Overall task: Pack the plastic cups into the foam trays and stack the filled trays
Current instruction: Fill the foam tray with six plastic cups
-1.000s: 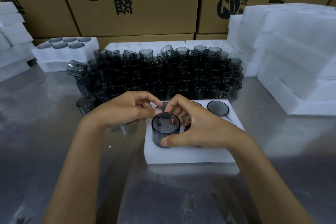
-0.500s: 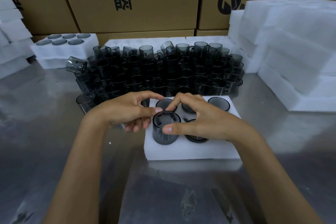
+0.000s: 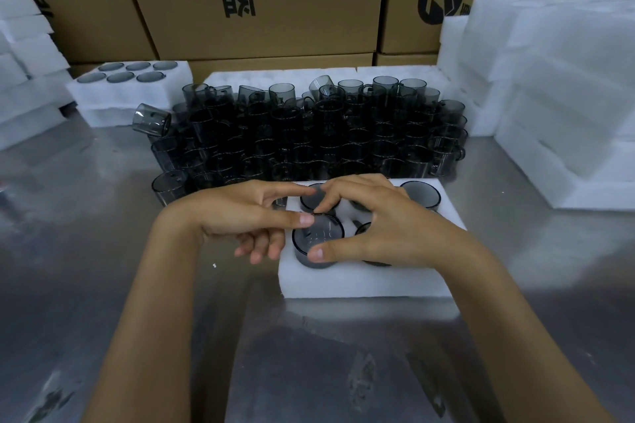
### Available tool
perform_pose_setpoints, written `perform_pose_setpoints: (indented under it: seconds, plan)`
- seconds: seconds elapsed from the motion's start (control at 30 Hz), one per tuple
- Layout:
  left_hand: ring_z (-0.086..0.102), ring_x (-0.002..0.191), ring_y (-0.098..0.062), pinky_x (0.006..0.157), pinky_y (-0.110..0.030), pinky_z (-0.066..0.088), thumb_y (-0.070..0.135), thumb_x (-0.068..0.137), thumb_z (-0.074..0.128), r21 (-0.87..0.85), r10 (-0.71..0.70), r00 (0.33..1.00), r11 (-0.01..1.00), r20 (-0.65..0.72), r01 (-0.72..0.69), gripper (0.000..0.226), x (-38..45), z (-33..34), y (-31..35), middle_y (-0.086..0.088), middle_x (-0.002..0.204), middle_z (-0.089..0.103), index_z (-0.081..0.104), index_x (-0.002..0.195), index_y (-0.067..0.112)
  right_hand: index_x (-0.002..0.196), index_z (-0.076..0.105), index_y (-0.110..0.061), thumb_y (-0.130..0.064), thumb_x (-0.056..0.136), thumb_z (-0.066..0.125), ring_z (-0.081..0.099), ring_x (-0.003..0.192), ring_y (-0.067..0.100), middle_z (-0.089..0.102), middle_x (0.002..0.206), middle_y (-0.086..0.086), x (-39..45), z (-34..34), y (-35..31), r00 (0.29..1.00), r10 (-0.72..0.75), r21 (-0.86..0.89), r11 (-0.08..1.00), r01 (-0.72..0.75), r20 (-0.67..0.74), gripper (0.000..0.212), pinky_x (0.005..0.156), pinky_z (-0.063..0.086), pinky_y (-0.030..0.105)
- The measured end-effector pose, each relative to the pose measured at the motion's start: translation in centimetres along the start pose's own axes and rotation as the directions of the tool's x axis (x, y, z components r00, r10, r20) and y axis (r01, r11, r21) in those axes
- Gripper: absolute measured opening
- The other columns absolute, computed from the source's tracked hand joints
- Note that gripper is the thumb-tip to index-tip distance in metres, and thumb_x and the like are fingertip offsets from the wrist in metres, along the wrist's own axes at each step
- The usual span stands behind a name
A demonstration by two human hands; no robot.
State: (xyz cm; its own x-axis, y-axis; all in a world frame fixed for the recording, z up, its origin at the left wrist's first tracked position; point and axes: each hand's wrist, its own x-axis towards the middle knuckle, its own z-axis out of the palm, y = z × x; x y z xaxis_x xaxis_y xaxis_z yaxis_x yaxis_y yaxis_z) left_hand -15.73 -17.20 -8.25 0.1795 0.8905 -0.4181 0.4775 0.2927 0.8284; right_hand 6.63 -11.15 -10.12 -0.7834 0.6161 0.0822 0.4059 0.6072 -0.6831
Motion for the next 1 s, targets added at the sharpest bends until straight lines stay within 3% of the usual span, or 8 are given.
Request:
perform_pose_setpoints:
  seconds: [0.2,0.4,0.53,0.63,0.83,0.93,1.0]
  plan:
    - [0.058,0.043,-0.015,0.037,-0.02,0.04,0.041,0.076,0.075,0.027,-0.042,0.999,0.999,-0.009,0.042,0.089,0.8,-0.2,-0.3,-0.008,0.06,0.065,0.025,0.149,0.05,0.101,0.06,-0.051,-0.065,0.059,0.083,0.022,0.133,-0.001,0.043,0.127,-0.036,0.0,0.1,-0.1,0.998,0.051,-0.054,0.997,-0.05,0.034,0.05,0.108,0.029,0.03]
    - [0.053,0.041,-0.013,0.037,-0.021,0.037,0.038,0.08,0.075,0.059,-0.061,0.997,0.996,-0.042,0.064,0.086,1.3,0.1,-0.7,-0.002,0.053,0.059,0.025,0.147,0.057,0.108,0.059,-0.052,-0.07,0.066,0.076,0.015,0.096,-0.01,0.03,0.105,-0.03,-0.3,0.6,-0.6,0.999,0.04,-0.26,0.965,-0.038,0.004,0.049,0.092,0.013,0.025]
    - [0.051,0.042,-0.011,0.039,-0.022,0.038,0.038,0.081,0.076,0.074,-0.06,0.996,0.995,-0.058,0.065,0.082,1.4,0.1,-0.7,0.0,0.052,0.058,0.028,0.145,0.059,0.111,0.06,-0.051,-0.073,0.065,0.074,0.018,0.123,-0.004,0.034,0.113,-0.02,-0.2,0.4,-0.8,0.999,0.046,-0.307,0.951,-0.043,0.003,0.053,0.092,0.012,0.024]
    - [0.051,0.04,-0.011,0.039,-0.021,0.038,0.042,0.076,0.077,0.08,-0.054,0.996,0.995,-0.065,0.06,0.084,1.4,0.1,-0.6,0.0,0.051,0.058,0.031,0.144,0.059,0.112,0.061,-0.05,-0.074,0.065,0.074,0.019,0.123,-0.003,0.037,0.111,-0.019,-0.2,0.3,-0.9,0.999,0.038,-0.321,0.946,-0.033,0.008,0.055,0.086,0.011,0.022]
    - [0.045,0.037,-0.014,0.042,-0.022,0.036,0.051,0.072,0.077,0.052,0.035,0.998,0.998,-0.06,-0.032,0.068,0.8,0.0,-1.0,-0.002,0.046,0.048,0.049,0.133,0.059,0.106,0.063,-0.047,-0.079,0.062,0.071,0.043,0.115,0.006,0.058,0.107,-0.018,0.4,-0.1,-1.1,0.999,0.04,-0.377,0.926,-0.034,0.009,0.055,0.104,0.027,0.032]
    - [0.036,0.035,-0.013,0.041,-0.021,0.033,0.05,0.079,0.072,-0.061,0.103,0.975,0.991,-0.195,-0.117,0.048,0.7,0.0,-1.3,-0.003,0.043,0.038,0.063,0.126,0.047,0.094,0.072,-0.04,-0.076,0.069,0.07,0.053,0.077,-0.006,0.058,0.062,-0.029,1.5,-1.0,-1.6,0.995,0.059,-0.317,0.948,-0.033,0.074,0.043,0.097,0.037,0.035]
    - [0.032,0.034,-0.011,0.038,-0.019,0.029,0.039,0.09,0.068,-0.104,0.146,0.909,0.974,-0.39,-0.201,0.027,0.8,-0.4,-1.5,-0.001,0.042,0.037,0.071,0.117,0.037,0.081,0.077,-0.035,-0.074,0.076,0.065,0.053,0.057,-0.011,0.057,0.052,-0.028,2.7,-1.8,-1.9,0.991,0.08,-0.223,0.973,-0.053,0.112,0.041,0.07,0.04,0.021]
